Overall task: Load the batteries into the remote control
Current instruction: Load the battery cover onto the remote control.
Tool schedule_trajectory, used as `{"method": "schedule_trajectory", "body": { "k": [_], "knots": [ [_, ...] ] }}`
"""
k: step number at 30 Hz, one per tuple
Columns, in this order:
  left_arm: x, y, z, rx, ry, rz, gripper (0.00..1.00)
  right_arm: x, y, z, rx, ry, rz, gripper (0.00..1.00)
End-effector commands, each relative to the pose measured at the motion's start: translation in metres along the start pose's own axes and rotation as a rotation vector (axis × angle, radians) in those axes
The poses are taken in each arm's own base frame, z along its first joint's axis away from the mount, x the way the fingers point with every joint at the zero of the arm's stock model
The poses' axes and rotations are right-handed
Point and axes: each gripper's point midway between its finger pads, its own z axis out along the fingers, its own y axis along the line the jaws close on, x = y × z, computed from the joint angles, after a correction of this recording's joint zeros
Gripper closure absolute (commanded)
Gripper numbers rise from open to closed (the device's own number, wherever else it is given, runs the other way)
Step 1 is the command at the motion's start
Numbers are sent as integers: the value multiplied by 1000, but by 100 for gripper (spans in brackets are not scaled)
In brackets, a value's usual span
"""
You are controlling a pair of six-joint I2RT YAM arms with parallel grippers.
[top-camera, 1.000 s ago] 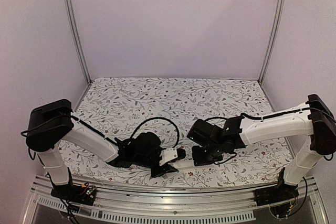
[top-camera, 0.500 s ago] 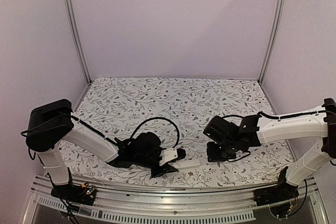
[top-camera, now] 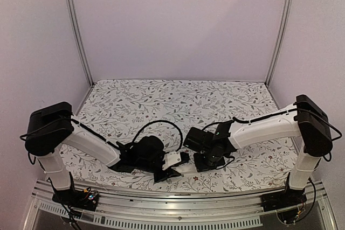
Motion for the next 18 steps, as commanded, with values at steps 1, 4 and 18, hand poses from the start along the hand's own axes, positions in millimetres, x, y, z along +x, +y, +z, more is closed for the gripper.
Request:
{"method": "schedule_trajectory", "body": {
  "k": [1,4,18],
  "knots": [
    [17,-7,5,14,50,11,84,-16,46,-36,-205,-98,6,100],
    [18,-7,4,15,52,12,83,-23,27,-53,-220,-138,48,100],
    [-19,2,-40,-14,-73,22,18,-50,-1,-130,-436,-448,-257,52]
  ]
}}
